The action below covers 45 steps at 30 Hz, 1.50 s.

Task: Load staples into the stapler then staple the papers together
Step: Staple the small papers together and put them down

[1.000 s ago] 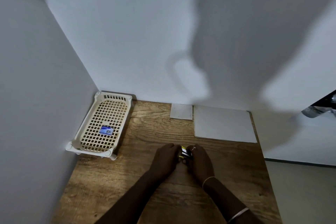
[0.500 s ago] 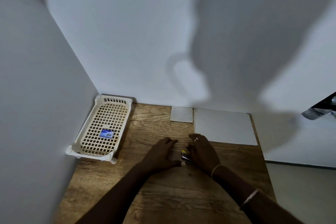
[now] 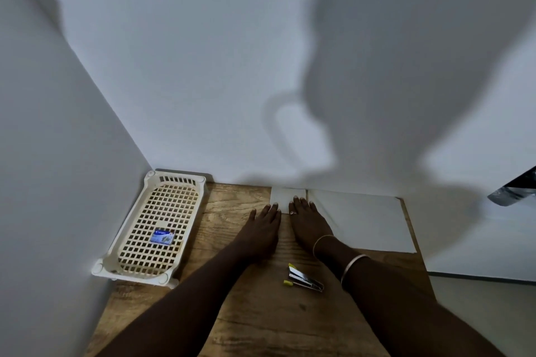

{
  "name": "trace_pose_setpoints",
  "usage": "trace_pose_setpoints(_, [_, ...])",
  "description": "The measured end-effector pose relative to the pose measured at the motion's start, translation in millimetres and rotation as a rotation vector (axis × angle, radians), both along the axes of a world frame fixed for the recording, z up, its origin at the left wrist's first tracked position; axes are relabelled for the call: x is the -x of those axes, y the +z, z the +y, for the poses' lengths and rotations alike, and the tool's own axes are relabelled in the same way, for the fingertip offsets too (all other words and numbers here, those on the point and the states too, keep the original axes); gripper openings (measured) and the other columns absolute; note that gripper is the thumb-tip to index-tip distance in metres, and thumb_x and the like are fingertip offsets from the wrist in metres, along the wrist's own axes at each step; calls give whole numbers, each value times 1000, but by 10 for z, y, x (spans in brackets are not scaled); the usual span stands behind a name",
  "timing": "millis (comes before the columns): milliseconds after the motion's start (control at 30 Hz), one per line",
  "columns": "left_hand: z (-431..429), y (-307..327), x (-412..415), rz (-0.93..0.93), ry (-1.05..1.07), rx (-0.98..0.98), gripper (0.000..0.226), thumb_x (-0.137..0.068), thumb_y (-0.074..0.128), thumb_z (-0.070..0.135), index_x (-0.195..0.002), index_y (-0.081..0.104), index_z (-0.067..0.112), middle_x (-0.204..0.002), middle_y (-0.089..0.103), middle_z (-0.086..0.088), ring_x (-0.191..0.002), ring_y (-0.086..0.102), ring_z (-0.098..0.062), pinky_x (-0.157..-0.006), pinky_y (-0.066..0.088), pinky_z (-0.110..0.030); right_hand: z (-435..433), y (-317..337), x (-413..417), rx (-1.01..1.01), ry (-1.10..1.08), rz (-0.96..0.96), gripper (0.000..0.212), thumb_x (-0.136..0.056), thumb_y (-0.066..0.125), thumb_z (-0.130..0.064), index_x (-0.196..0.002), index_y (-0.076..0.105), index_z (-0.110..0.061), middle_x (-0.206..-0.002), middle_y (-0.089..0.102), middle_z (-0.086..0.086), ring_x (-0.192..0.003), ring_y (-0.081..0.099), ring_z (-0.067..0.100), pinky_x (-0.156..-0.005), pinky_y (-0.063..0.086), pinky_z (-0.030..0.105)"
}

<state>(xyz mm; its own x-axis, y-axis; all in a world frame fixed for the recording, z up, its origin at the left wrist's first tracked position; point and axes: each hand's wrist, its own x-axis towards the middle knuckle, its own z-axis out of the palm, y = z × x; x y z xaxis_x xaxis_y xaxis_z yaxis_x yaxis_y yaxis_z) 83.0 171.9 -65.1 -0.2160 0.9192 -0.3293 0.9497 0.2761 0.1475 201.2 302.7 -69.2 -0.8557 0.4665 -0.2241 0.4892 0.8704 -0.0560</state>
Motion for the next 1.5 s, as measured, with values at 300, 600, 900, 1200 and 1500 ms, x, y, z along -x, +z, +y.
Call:
trace_pose_setpoints(300, [-72, -58, -16, 32, -39, 27, 68, -103, 40, 26, -159, 11, 2, -169, 5, -19, -156, 8, -35, -125, 10, -55, -125, -112, -55, -25, 21, -38, 54, -104, 25, -6, -157, 15, 0, -167, 10, 22, -155, 10, 35, -127, 9, 47])
trace_pose_setpoints(600, [-456, -63, -367, -108, 112, -274, 53, -98, 49, 13, -149, 43, 4, -155, 44, -17, -141, 42, -30, -117, 32, -39, -340, -80, -368, 61, 64, -2, 53, -100, 51, -12, -152, 37, -12, -165, 26, 9, -150, 29, 27, -115, 38, 43])
trace_pose_setpoints(900, [-469, 19, -628, -440, 712, -442, 47, -90, 62, 8, -138, 58, 9, -126, 62, -9, -116, 58, -21, -97, 44, -27, -394, -58, -492, -53, 298, -34, 34, -103, 46, -18, -128, 60, 1, -134, 59, 20, -121, 59, 36, -94, 55, 49])
trace_pose_setpoints(1200, [-416, 88, -606, -610, 1019, -411, 37, -80, 73, 6, -117, 69, 8, -114, 72, -7, -106, 67, -22, -87, 50, -29, -374, 36, -443, -37, 441, -116, 29, -102, 49, -20, -114, 65, 0, -110, 66, 19, -101, 65, 36, -76, 57, 46])
trace_pose_setpoints(1500, [-415, 130, -594, -756, 1129, -335, 13, -78, 79, 19, -91, 78, 18, -97, 79, -3, -93, 72, -18, -84, 54, -32, -377, 181, -573, -66, 492, -36, 27, -102, 49, -21, -112, 67, -4, -108, 66, 16, -100, 64, 34, -70, 55, 44])
